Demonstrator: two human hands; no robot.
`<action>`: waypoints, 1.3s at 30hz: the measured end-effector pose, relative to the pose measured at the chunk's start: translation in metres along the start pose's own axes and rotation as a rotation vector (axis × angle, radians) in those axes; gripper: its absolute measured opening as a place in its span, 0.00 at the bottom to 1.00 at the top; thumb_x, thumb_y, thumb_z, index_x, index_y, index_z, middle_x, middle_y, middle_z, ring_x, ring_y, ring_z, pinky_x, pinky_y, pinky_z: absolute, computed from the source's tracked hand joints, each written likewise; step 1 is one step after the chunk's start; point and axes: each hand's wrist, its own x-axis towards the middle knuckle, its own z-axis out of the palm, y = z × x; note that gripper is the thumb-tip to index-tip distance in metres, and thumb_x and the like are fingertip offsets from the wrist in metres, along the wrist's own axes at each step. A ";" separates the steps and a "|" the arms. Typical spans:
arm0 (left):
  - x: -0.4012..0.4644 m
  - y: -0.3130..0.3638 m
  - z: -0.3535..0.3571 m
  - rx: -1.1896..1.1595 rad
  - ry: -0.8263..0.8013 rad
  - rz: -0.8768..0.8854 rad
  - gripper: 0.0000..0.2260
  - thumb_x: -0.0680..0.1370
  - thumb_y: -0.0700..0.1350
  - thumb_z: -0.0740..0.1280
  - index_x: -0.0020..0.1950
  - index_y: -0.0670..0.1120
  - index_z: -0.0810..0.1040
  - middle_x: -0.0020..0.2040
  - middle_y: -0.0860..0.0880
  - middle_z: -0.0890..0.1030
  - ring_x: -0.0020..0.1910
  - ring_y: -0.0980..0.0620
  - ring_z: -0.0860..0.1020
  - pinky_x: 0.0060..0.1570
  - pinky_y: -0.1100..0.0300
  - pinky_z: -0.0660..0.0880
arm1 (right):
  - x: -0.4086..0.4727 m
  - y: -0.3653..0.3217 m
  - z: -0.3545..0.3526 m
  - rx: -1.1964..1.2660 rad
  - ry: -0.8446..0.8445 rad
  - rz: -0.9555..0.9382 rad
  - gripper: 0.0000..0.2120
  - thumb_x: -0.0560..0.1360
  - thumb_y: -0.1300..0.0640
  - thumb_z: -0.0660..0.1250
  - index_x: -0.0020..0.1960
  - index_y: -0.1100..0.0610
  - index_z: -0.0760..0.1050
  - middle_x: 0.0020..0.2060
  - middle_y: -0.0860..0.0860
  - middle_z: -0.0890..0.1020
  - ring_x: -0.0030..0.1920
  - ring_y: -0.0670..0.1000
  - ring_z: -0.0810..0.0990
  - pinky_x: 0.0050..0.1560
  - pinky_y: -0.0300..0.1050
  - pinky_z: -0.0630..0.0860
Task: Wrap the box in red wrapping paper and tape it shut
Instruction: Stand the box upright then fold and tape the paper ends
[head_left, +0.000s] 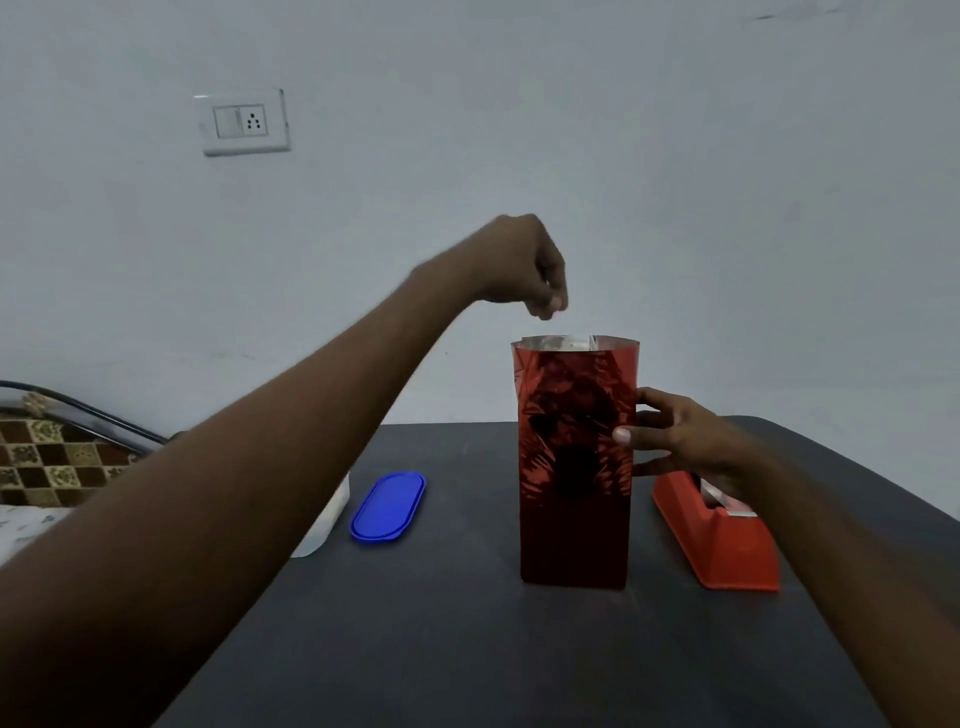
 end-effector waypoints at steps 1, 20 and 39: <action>-0.005 -0.010 -0.003 -0.037 0.047 -0.035 0.03 0.73 0.40 0.73 0.45 0.45 0.86 0.37 0.53 0.85 0.39 0.60 0.83 0.38 0.74 0.75 | 0.000 0.000 0.000 -0.002 -0.004 -0.001 0.25 0.72 0.59 0.76 0.67 0.49 0.75 0.57 0.54 0.84 0.58 0.53 0.84 0.55 0.56 0.82; -0.024 -0.078 0.120 -0.482 0.194 -0.208 0.02 0.71 0.42 0.76 0.43 0.45 0.87 0.34 0.50 0.84 0.34 0.52 0.80 0.35 0.62 0.79 | -0.003 -0.002 0.004 -0.056 -0.012 -0.028 0.25 0.72 0.55 0.75 0.67 0.48 0.74 0.58 0.53 0.84 0.59 0.52 0.83 0.57 0.56 0.81; -0.016 -0.074 0.122 -0.308 0.147 -0.069 0.06 0.74 0.45 0.74 0.49 0.46 0.87 0.39 0.55 0.82 0.31 0.71 0.76 0.32 0.78 0.66 | -0.012 -0.084 0.057 -1.075 0.450 -0.683 0.17 0.70 0.57 0.78 0.58 0.48 0.81 0.40 0.45 0.82 0.50 0.49 0.70 0.48 0.45 0.66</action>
